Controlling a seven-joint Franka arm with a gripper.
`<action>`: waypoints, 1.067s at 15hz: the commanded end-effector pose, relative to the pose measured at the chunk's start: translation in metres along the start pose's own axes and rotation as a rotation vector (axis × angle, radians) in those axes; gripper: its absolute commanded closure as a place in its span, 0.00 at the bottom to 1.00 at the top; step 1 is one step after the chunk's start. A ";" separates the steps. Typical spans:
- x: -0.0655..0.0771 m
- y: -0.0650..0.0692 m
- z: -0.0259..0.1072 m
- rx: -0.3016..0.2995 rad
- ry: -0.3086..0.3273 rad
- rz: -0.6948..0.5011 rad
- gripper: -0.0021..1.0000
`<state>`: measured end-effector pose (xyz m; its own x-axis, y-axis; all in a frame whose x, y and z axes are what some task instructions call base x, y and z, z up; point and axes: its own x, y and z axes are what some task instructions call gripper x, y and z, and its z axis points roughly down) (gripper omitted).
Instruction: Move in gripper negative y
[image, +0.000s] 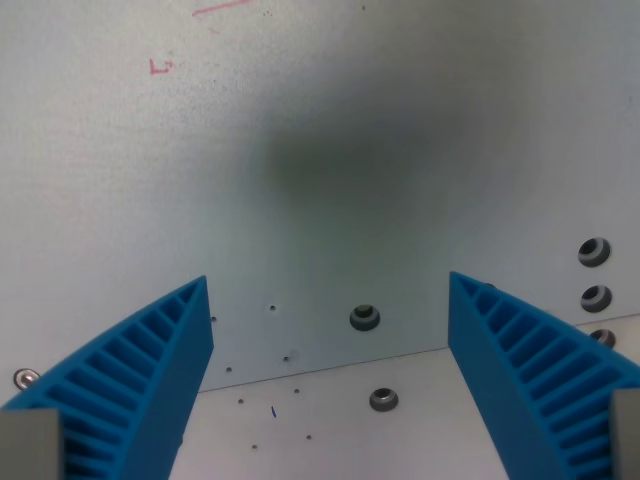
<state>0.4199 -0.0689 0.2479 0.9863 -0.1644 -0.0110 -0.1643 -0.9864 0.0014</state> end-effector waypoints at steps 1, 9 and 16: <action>0.000 -0.005 -0.002 0.000 0.004 0.000 0.00; 0.000 -0.045 -0.002 0.000 0.004 0.000 0.00; 0.000 -0.080 -0.002 0.000 0.004 0.000 0.00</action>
<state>0.4275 0.0062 0.2494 0.9890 -0.1474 -0.0075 -0.1474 -0.9891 -0.0012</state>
